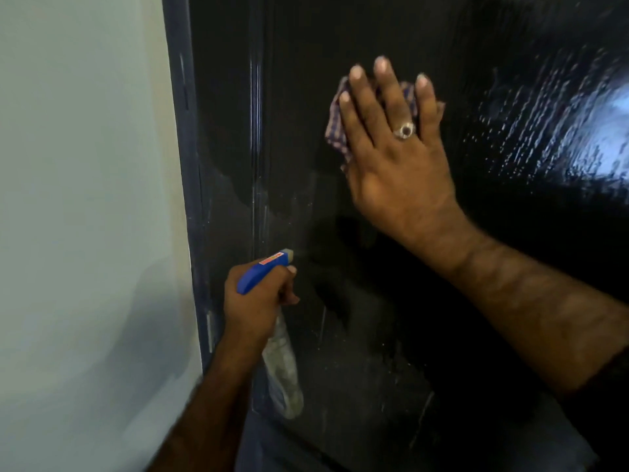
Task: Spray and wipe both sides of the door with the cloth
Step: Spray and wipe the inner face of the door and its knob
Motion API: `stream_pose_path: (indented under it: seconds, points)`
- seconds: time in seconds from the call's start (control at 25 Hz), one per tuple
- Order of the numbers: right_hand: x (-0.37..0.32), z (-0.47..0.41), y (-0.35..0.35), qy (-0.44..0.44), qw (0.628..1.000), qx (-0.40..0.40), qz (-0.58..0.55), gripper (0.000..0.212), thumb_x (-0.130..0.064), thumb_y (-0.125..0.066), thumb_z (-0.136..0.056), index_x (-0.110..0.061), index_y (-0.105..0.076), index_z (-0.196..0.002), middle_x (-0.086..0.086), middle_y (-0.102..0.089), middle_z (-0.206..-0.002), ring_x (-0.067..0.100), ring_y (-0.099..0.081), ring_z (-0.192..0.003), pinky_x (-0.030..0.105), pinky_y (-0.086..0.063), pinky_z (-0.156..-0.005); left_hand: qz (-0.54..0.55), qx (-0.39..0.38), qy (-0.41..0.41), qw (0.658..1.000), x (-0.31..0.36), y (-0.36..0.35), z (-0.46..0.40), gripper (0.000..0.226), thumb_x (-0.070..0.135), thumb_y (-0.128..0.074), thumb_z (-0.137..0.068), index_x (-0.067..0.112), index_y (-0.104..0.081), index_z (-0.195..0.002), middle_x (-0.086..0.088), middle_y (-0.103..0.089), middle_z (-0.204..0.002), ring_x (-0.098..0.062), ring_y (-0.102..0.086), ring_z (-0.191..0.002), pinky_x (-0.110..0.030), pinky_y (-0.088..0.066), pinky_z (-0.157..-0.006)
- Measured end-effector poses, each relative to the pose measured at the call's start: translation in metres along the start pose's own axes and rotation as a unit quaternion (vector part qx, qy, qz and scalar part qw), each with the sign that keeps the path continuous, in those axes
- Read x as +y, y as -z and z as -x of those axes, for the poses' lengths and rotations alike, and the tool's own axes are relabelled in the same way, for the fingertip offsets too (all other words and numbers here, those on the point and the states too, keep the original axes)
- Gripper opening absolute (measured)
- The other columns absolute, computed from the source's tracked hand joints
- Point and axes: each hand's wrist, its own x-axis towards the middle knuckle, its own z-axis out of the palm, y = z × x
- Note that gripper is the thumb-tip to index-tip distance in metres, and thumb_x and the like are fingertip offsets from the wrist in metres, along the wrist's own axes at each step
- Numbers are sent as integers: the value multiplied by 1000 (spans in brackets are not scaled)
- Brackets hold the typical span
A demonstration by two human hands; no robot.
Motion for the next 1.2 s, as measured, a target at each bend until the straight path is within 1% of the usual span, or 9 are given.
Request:
stream_pose_path:
  seconds: [0.24,0.32,0.44,0.52,0.64,0.76,0.84,1.04,1.2]
  points:
    - [-87,170,-46,316,938,-145,-19,72,-27,-41,-101,-3,-26,-168,21,-9,-178,41,0,-166,61,17,-130,-8,44,31,999,-18,9,11,14,4,-68,-94,-9,-71,-88,-21,-69,-70,-20,-69,-60,-24,-60,-60]
    - [-72,117,-44,290,951,-103,-26,73,-25,-49,-98,-4,-33,-166,19,-19,-177,39,-10,-165,61,9,-132,0,43,47,998,-20,13,10,13,5,-70,-92,-8,-73,-92,-24,-72,-77,-24,-73,-68,-27,-62,-65]
    - [-26,-2,-24,110,994,4,-10,71,-33,-51,-102,-5,-34,-166,17,-20,-177,39,-11,-165,65,-6,-131,19,69,54,996,-23,19,0,17,7,-72,-93,-8,-72,-100,-25,-72,-81,-36,-74,-73,-38,-65,-69]
    - [-18,-36,-15,32,999,2,9,74,-39,-47,-105,-6,-25,-168,18,-12,-179,40,-4,-166,66,-4,-131,12,81,41,996,-19,24,-6,15,5,-70,-95,-9,-71,-91,-24,-68,-75,-33,-70,-65,-32,-63,-63]
    - [-72,18,-37,110,992,-58,-6,74,-31,-42,-106,-2,-17,-169,23,-4,-178,43,3,-165,67,0,-130,-13,121,34,992,-25,36,-16,20,7,-68,-95,-11,-68,-85,-22,-59,-68,-24,-60,-56,-27,-57,-53]
    - [-126,111,-61,311,936,-160,-33,74,-29,-40,-104,-2,-19,-169,25,-5,-177,44,2,-165,66,4,-131,-18,130,40,991,-32,47,-20,24,12,-69,-96,-12,-69,-95,-21,-65,-71,-25,-66,-60,-25,-59,-57]
    - [-126,97,-68,367,914,-172,-34,72,-30,-42,-101,-4,-29,-167,22,-12,-177,42,-5,-165,64,5,-130,-22,120,34,992,-31,50,-21,20,9,-68,-96,-10,-71,-93,-21,-68,-72,-23,-68,-62,-24,-60,-61]
    - [-86,-72,-41,141,988,-40,51,69,-40,-44,-104,-2,-40,-161,29,-16,-175,49,-4,-164,74,4,-127,-26,128,15,991,-29,57,-32,15,4,-70,-95,-5,-73,-84,-24,-69,-69,-30,-69,-63,-34,-63,-65]
    - [-129,-12,-65,178,979,-103,-5,70,-35,-40,-106,5,-30,-162,31,-26,-167,56,-18,-156,75,-15,-125,-22,141,12,990,-27,66,-28,15,2,-69,-95,-11,-71,-89,-28,-67,-71,-25,-68,-62,-29,-63,-63]
